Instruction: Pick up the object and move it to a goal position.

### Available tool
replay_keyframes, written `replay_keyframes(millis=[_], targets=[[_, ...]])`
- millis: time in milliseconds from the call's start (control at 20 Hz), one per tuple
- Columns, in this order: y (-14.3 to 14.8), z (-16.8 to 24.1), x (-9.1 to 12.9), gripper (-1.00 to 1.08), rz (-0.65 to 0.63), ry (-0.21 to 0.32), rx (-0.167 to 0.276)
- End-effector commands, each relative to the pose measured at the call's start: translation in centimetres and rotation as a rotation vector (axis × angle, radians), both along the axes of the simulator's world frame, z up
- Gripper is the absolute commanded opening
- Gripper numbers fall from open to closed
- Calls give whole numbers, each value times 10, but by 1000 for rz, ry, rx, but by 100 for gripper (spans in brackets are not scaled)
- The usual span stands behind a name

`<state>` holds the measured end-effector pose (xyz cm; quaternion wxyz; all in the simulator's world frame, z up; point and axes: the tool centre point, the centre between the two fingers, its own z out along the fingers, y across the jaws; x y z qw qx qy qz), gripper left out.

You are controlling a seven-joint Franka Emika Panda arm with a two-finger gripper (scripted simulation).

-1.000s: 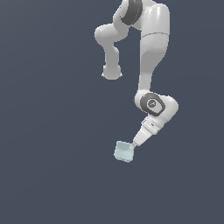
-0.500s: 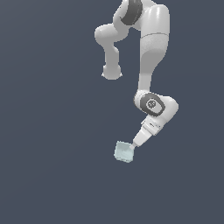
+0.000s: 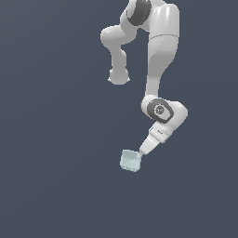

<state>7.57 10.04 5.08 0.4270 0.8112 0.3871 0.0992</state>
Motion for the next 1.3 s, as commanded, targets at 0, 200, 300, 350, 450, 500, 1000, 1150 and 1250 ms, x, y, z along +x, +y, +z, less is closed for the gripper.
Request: replay_keyframes(millis=[0,200,300,350,450,500,1000,1150,1250], targets=[[-7,0,-3,-100,-1,0,0],[-24,0,-13,-100,-2,1,1],[-35,1,-19,-100,-2,2,2],[-42,0,-23,-100,-3,3,3],[-55,1,-30,-100,-4,4,4],[-63,1,-34,-100,-4,5,4],[-142,2,-77,-100,-7,9,5],[-162,2,-87,-100,-7,9,5],[-175,2,-94,-100,-7,9,4]])
